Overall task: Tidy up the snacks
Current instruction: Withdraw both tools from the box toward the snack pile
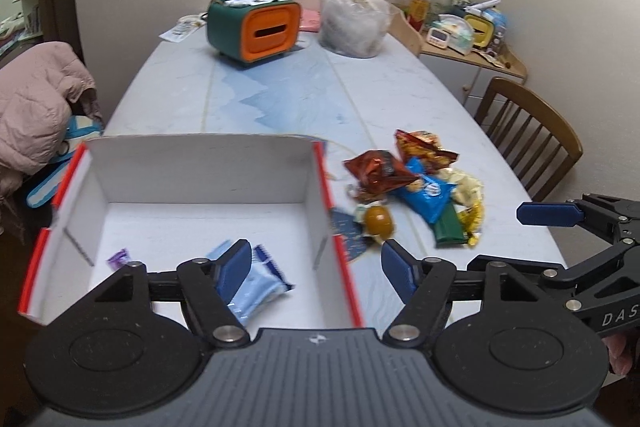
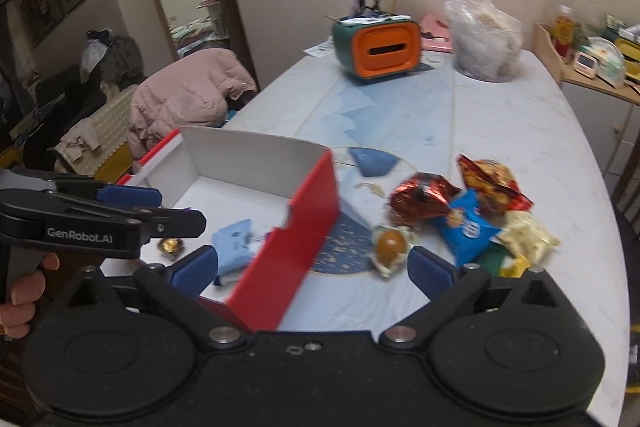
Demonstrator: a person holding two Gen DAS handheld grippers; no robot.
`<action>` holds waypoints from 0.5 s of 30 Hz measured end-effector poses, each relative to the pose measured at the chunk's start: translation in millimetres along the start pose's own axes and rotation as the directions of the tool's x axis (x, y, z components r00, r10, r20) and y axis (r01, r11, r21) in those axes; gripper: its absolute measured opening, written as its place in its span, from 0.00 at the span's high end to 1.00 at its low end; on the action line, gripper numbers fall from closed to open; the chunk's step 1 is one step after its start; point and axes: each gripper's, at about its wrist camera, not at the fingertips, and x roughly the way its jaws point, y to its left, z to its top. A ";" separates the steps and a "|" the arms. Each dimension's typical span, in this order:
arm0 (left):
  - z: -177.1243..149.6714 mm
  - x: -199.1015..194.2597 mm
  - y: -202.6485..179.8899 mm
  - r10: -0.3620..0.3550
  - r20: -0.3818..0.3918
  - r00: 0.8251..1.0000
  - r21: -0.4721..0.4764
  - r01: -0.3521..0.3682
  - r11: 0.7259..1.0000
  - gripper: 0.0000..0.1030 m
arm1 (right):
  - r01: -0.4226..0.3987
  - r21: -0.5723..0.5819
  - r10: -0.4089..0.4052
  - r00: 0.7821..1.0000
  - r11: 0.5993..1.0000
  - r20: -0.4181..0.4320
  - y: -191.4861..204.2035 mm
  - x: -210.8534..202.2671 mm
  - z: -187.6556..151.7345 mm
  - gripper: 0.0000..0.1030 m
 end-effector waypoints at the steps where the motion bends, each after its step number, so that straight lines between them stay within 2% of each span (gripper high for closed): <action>1: 0.4 2.2 -5.5 -0.005 0.001 1.000 0.000 0.005 1.000 0.28 | 0.002 0.005 -0.002 1.000 1.000 0.002 -6.0 -2.2 -1.7 0.01; 7: 1.9 18.9 -38.6 -0.020 0.001 1.000 -0.017 0.020 1.000 0.26 | 0.030 0.024 -0.031 0.999 0.999 0.009 -43.0 -12.9 -10.6 0.00; 15: 6.8 55.3 -82.3 0.023 -0.023 0.999 -0.018 -0.024 1.000 0.26 | 0.088 0.056 -0.087 0.996 0.995 -0.023 -97.3 -15.3 -19.6 0.00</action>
